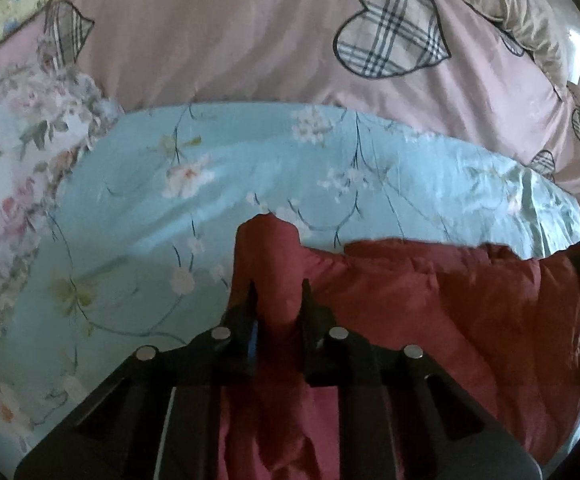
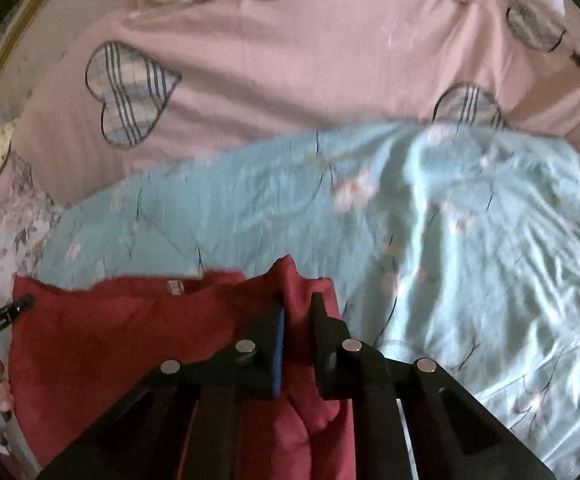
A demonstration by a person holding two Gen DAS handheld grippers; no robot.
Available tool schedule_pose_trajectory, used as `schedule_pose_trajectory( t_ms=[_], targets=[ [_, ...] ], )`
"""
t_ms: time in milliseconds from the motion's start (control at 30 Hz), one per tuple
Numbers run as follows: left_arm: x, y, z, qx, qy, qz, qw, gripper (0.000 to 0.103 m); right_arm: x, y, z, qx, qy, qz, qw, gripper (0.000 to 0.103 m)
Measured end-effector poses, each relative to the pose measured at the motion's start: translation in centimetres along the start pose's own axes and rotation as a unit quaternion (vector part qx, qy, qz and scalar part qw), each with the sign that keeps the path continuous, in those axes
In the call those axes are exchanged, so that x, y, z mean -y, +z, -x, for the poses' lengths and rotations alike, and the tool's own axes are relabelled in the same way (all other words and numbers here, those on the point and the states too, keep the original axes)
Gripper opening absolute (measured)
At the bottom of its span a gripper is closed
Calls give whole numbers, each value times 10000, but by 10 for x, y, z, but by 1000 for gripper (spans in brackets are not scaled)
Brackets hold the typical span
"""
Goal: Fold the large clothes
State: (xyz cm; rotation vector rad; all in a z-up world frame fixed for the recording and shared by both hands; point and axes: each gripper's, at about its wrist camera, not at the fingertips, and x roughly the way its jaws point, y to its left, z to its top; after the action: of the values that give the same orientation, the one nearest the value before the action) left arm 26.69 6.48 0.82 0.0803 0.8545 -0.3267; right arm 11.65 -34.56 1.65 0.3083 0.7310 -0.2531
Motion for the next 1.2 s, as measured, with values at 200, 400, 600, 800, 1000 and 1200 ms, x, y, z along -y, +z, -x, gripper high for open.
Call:
schedule_pose_trajectory(
  t_ms=[200,400,600,800,1000,1200],
  targets=[
    [2,26,-9,41,90,126,9999,11,10,21,-12,144,-191,-320,9992,4],
    [0,22,-55,-412,210,227,9987,12,24,10,-48,-165,-414,-546,9975,0],
    [6,13,-84,-641,269,229,9973,13,35,-7,-75,-452,-430,-746,9953,0],
    [-6,11,-81,-507,215,537,9970,42,39,-10,-81,-497,-492,-815,9942,0],
    [-28,9,-60,-241,-10,1026,9944,52,46,-13,-85,-565,-564,-972,9921,0],
    [-27,8,-23,101,-100,919,9957,52,58,-14,-81,-500,-411,-1267,9898,0]
  ],
)
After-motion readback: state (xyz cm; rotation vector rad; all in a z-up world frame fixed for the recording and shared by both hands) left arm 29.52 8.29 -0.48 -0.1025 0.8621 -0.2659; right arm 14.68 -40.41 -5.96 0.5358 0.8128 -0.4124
